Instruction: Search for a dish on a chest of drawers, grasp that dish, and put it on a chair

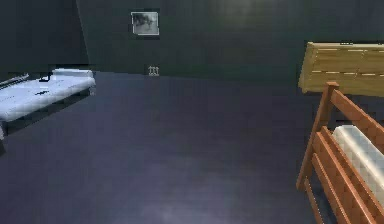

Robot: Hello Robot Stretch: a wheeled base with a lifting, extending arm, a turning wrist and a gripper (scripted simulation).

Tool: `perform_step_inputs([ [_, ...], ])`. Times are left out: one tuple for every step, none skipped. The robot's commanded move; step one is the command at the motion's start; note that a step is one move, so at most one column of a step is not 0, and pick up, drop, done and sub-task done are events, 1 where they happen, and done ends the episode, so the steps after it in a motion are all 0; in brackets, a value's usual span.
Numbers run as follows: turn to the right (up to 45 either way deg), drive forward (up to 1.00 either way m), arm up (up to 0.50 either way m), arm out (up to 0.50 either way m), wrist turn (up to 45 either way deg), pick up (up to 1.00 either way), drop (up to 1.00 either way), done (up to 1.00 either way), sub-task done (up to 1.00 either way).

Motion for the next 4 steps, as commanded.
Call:
perform_step_inputs([
  [15.0,0.00,0.00,0.00,0.0,0.00,0.00,0.00,0.00],
  [0.0,1.00,0.00,0.00,0.0,0.00,0.00,0.00,0.00],
  [0.0,1.00,0.00,0.00,0.0,0.00,0.00,0.00,0.00],
  [15.0,0.00,0.00,0.00,0.0,0.00,0.00,0.00,0.00],
])
